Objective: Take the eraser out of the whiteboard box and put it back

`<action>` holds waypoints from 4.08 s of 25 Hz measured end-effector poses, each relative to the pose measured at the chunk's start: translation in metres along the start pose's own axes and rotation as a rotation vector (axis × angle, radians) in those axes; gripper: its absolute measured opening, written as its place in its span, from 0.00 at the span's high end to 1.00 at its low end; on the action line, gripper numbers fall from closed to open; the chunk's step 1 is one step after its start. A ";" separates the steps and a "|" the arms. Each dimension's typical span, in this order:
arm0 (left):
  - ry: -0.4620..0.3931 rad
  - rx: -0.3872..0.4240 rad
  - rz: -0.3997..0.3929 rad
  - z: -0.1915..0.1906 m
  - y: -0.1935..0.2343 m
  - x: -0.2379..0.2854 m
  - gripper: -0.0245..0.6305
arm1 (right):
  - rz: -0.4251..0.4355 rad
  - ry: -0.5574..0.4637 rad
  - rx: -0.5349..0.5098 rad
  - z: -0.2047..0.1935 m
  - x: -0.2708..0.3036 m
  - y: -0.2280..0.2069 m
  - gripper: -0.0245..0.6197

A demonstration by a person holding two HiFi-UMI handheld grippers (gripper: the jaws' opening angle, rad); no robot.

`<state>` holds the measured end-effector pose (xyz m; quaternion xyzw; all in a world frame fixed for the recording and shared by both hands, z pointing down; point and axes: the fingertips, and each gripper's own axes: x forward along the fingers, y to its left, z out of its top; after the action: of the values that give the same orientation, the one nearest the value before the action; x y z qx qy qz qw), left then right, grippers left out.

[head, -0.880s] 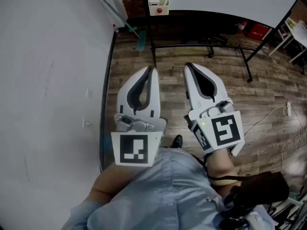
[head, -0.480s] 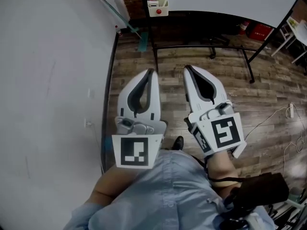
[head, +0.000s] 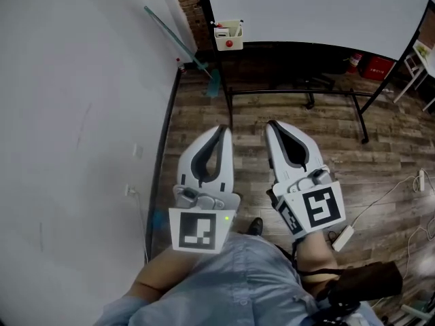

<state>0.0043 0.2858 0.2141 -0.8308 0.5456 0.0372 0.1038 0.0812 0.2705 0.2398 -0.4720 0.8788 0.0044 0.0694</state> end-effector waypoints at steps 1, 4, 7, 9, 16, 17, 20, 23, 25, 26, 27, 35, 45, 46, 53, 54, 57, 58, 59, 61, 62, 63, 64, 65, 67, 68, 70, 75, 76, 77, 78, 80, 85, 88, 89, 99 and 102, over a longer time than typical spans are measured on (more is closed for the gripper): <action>0.005 0.002 -0.001 -0.001 -0.002 0.003 0.96 | -0.005 0.002 0.006 -0.002 0.000 -0.005 0.96; 0.015 0.007 -0.004 -0.005 -0.007 0.011 0.96 | -0.006 0.005 0.015 -0.004 -0.001 -0.015 0.96; 0.027 0.006 -0.013 -0.010 -0.013 0.021 0.96 | -0.010 0.018 0.020 -0.007 0.000 -0.027 0.96; 0.036 0.001 -0.021 -0.015 -0.014 0.029 0.96 | -0.015 0.026 0.019 -0.010 0.004 -0.034 0.96; 0.037 -0.031 -0.016 -0.032 0.007 0.060 0.96 | -0.003 0.042 -0.001 -0.018 0.038 -0.045 0.96; 0.039 -0.036 -0.014 -0.035 0.012 0.066 0.96 | -0.001 0.047 -0.002 -0.020 0.045 -0.047 0.96; 0.041 -0.053 -0.010 -0.043 0.028 0.085 0.96 | 0.003 0.062 -0.007 -0.024 0.068 -0.054 0.96; 0.037 -0.061 -0.010 -0.049 0.047 0.106 0.96 | 0.003 0.069 -0.013 -0.026 0.096 -0.063 0.96; 0.032 -0.066 -0.010 -0.052 0.061 0.120 0.96 | 0.003 0.071 -0.016 -0.027 0.116 -0.067 0.96; 0.028 -0.070 -0.011 -0.053 0.069 0.127 0.96 | 0.003 0.072 -0.019 -0.027 0.127 -0.068 0.96; 0.025 -0.073 -0.012 -0.055 0.077 0.133 0.96 | 0.002 0.071 -0.022 -0.027 0.138 -0.069 0.96; -0.014 -0.098 -0.034 -0.060 0.136 0.178 0.96 | -0.018 0.071 -0.048 -0.025 0.212 -0.071 0.96; -0.025 -0.155 -0.071 -0.076 0.184 0.204 0.96 | -0.067 0.078 -0.079 -0.024 0.267 -0.074 0.96; -0.025 -0.159 -0.076 -0.077 0.186 0.206 0.96 | -0.070 0.078 -0.084 -0.023 0.269 -0.075 0.96; -0.023 -0.164 -0.078 -0.083 0.194 0.217 0.96 | -0.077 0.075 -0.102 -0.020 0.284 -0.084 0.96; -0.024 -0.162 -0.073 -0.083 0.196 0.219 0.96 | -0.074 0.073 -0.102 -0.021 0.287 -0.086 0.96; -0.028 -0.148 -0.053 -0.085 0.203 0.228 0.96 | -0.059 0.068 -0.096 -0.024 0.296 -0.091 0.96; -0.027 -0.141 -0.046 -0.085 0.205 0.232 0.96 | -0.051 0.067 -0.093 -0.025 0.299 -0.094 0.96; -0.026 -0.135 -0.038 -0.086 0.207 0.236 0.96 | -0.043 0.066 -0.089 -0.026 0.303 -0.096 0.96; -0.020 -0.123 -0.026 -0.088 0.209 0.245 0.96 | -0.027 0.067 -0.081 -0.029 0.311 -0.103 0.96; -0.015 -0.118 -0.021 -0.090 0.210 0.251 0.96 | -0.019 0.069 -0.075 -0.032 0.315 -0.107 0.96; -0.008 -0.114 -0.017 -0.092 0.211 0.256 0.96 | -0.012 0.071 -0.068 -0.034 0.320 -0.111 0.96; 0.001 -0.110 -0.012 -0.095 0.212 0.262 0.96 | -0.005 0.072 -0.061 -0.037 0.325 -0.115 0.96; 0.010 -0.108 -0.007 -0.098 0.213 0.268 0.96 | 0.002 0.074 -0.053 -0.040 0.329 -0.120 0.96; 0.025 -0.101 0.003 -0.103 0.215 0.282 0.96 | 0.018 0.079 -0.041 -0.045 0.340 -0.129 0.96; 0.031 -0.097 0.008 -0.105 0.215 0.289 0.96 | 0.026 0.082 -0.039 -0.047 0.345 -0.134 0.96; 0.036 -0.087 0.017 -0.108 0.217 0.305 0.96 | 0.040 0.085 -0.037 -0.050 0.355 -0.146 0.95; 0.030 -0.058 0.040 -0.108 0.218 0.344 0.96 | 0.089 0.083 -0.028 -0.053 0.380 -0.174 0.95; 0.027 -0.051 0.045 -0.107 0.218 0.350 0.96 | 0.102 0.083 -0.029 -0.053 0.384 -0.178 0.95; 0.024 -0.046 0.051 -0.106 0.218 0.356 0.96 | 0.115 0.082 -0.031 -0.052 0.388 -0.182 0.95; 0.020 -0.042 0.057 -0.105 0.217 0.362 0.96 | 0.129 0.080 -0.033 -0.052 0.392 -0.185 0.95; 0.014 -0.034 0.071 -0.104 0.217 0.371 0.96 | 0.158 0.080 -0.036 -0.052 0.399 -0.190 0.95; 0.007 -0.019 0.107 -0.105 0.216 0.386 0.96 | 0.232 0.089 -0.045 -0.058 0.413 -0.197 0.94; 0.016 -0.015 0.125 -0.109 0.218 0.390 0.96 | 0.265 0.099 -0.046 -0.062 0.420 -0.197 0.94; 0.017 -0.016 0.132 -0.110 0.220 0.391 0.96 | 0.276 0.103 -0.049 -0.063 0.422 -0.196 0.94; 0.047 -0.064 0.157 -0.135 0.245 0.401 0.96 | 0.339 0.210 -0.094 -0.096 0.448 -0.184 0.80; 0.053 -0.090 0.161 -0.144 0.259 0.408 0.96 | 0.352 0.268 -0.129 -0.113 0.457 -0.181 0.75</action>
<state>-0.0757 -0.2103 0.2491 -0.7887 0.6110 0.0480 0.0489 -0.0310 -0.2165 0.3042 -0.3112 0.9469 0.0101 -0.0800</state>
